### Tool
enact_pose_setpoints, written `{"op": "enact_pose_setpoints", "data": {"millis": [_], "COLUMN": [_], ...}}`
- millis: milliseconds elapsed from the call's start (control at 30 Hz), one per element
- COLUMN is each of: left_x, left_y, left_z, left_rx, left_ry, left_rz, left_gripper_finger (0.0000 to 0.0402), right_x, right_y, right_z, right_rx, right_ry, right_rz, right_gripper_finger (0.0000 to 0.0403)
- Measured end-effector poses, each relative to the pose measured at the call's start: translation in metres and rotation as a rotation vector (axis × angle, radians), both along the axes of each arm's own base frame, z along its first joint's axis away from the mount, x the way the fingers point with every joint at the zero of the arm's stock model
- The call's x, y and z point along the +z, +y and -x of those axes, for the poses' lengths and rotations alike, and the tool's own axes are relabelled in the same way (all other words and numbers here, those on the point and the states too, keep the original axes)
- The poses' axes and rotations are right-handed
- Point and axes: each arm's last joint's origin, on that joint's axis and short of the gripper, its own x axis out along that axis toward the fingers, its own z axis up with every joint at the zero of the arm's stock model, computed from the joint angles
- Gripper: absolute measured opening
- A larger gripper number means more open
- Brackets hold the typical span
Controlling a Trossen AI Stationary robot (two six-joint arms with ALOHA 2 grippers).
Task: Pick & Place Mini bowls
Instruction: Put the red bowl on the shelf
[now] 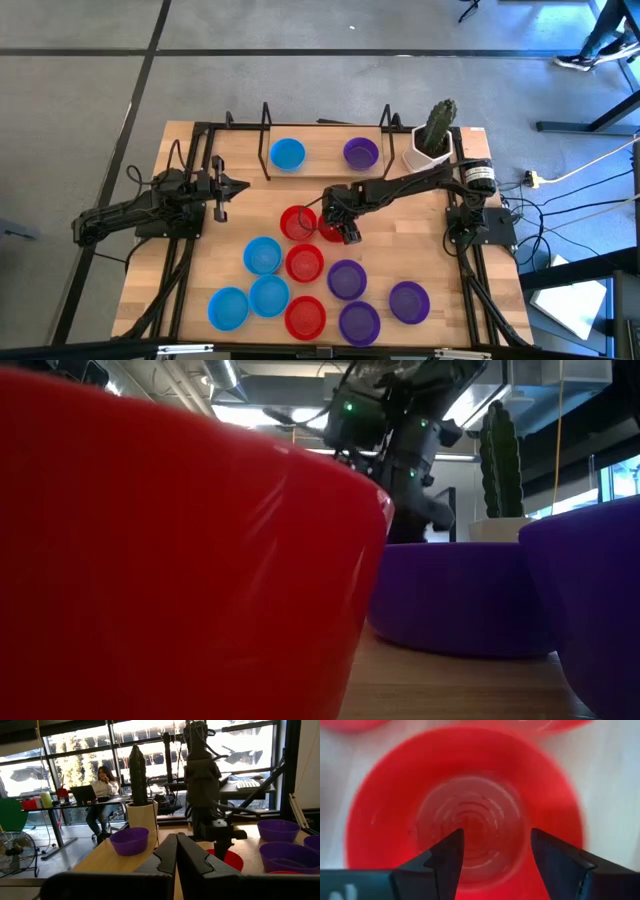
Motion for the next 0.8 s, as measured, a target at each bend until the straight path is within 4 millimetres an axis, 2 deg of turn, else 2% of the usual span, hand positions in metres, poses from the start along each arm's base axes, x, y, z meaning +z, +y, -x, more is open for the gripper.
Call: {"op": "enact_pose_setpoints", "data": {"millis": [200,400,467,800], "left_x": [0.0,0.0,0.0,0.0], "left_y": [0.0,0.0,0.0,0.0], "left_z": [0.0,0.0,0.0,0.0], "left_rx": [0.0,0.0,0.0,0.0], "left_ry": [0.0,0.0,0.0,0.0], "left_rz": [0.0,0.0,0.0,0.0], "left_gripper_finger": [0.0004,0.0008,0.0007,0.0008], "right_x": [-0.011,-0.01,-0.004,0.053], "right_y": [-0.002,-0.003,-0.003,-0.004], "right_z": [-0.005,-0.008,-0.01,-0.029], "right_rx": [-0.001,-0.003,-0.009,-0.026], "right_ry": [0.007,-0.012,-0.011,-0.043], "right_rz": [-0.002,0.0,0.002,0.043], "right_gripper_finger": [0.0225,0.0197,0.0189,0.0183]}}
